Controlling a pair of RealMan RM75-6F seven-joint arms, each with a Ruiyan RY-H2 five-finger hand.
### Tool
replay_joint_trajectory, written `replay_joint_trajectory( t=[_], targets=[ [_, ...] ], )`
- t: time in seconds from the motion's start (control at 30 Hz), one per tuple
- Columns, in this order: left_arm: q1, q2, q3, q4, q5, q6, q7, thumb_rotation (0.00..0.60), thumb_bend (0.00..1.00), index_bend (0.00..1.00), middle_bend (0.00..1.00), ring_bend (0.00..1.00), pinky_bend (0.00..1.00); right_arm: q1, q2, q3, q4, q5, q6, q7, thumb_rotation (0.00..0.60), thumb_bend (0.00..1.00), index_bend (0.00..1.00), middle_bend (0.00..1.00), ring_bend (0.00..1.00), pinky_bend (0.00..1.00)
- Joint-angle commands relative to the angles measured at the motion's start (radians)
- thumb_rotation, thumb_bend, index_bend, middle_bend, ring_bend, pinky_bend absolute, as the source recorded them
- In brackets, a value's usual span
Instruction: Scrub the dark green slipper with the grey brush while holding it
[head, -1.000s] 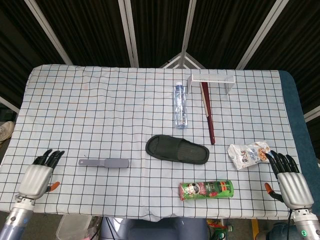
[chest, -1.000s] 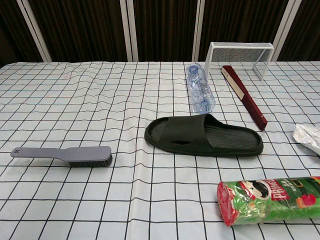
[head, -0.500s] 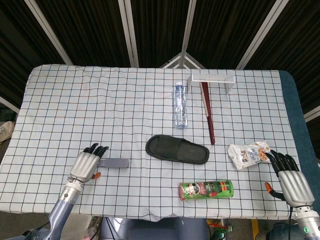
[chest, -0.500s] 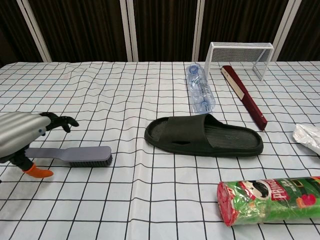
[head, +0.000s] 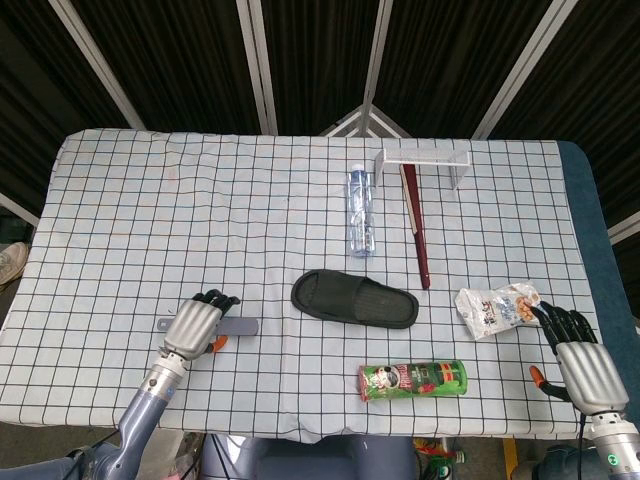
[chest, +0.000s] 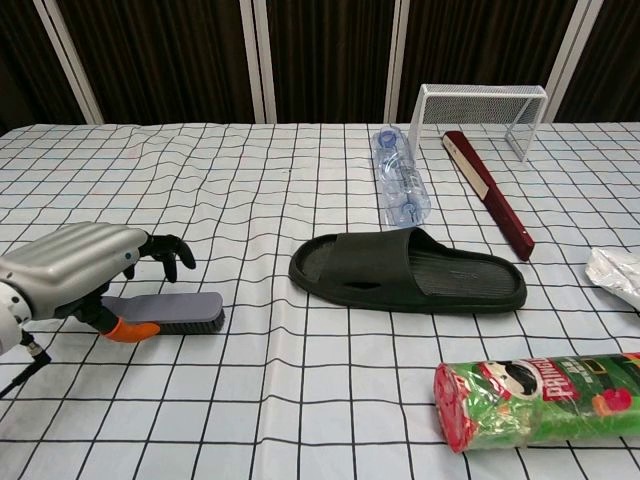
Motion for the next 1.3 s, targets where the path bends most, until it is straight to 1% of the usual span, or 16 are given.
replay_joint_trajectory(
  t=[0.03, 0.27, 0.5, 0.73, 1.1, 1.3],
  targets=[
    [-0.01, -0.012, 0.0, 0.008, -0.005, -0.008, -0.009, 0.6, 0.36, 0.27, 0.35, 0.24, 0.38, 0.0, 0.0, 0.001, 0.001, 0.002, -0.001, 0.002, 0.6, 0.4, 0.0, 0.0, 0.0, 0.0],
    [-0.028, -0.024, 0.005, 0.017, -0.009, -0.015, -0.007, 0.6, 0.36, 0.28, 0.38, 0.27, 0.38, -0.001, 0.004, 0.002, 0.0, 0.003, 0.004, 0.005, 0.6, 0.4, 0.0, 0.0, 0.0, 0.0],
    [-0.03, -0.018, 0.016, 0.007, -0.002, 0.002, -0.01, 0.6, 0.36, 0.29, 0.39, 0.27, 0.38, -0.001, 0.004, 0.001, -0.001, 0.004, 0.002, 0.002, 0.6, 0.4, 0.0, 0.0, 0.0, 0.0],
    [-0.036, -0.011, 0.023, -0.005, -0.008, 0.0, -0.007, 0.6, 0.42, 0.32, 0.42, 0.29, 0.4, -0.001, 0.003, 0.001, -0.003, 0.006, 0.003, -0.001, 0.6, 0.4, 0.0, 0.0, 0.0, 0.0],
    [-0.046, -0.015, 0.031, -0.001, -0.024, -0.005, 0.002, 0.6, 0.44, 0.36, 0.44, 0.31, 0.42, -0.001, 0.005, 0.002, -0.004, 0.013, 0.0, -0.003, 0.6, 0.4, 0.0, 0.0, 0.0, 0.0],
    [-0.049, -0.015, 0.034, 0.002, -0.023, 0.001, -0.006, 0.6, 0.5, 0.41, 0.48, 0.35, 0.46, 0.001, 0.004, 0.002, -0.004, 0.016, -0.003, -0.004, 0.6, 0.4, 0.0, 0.0, 0.0, 0.0]
  ],
)
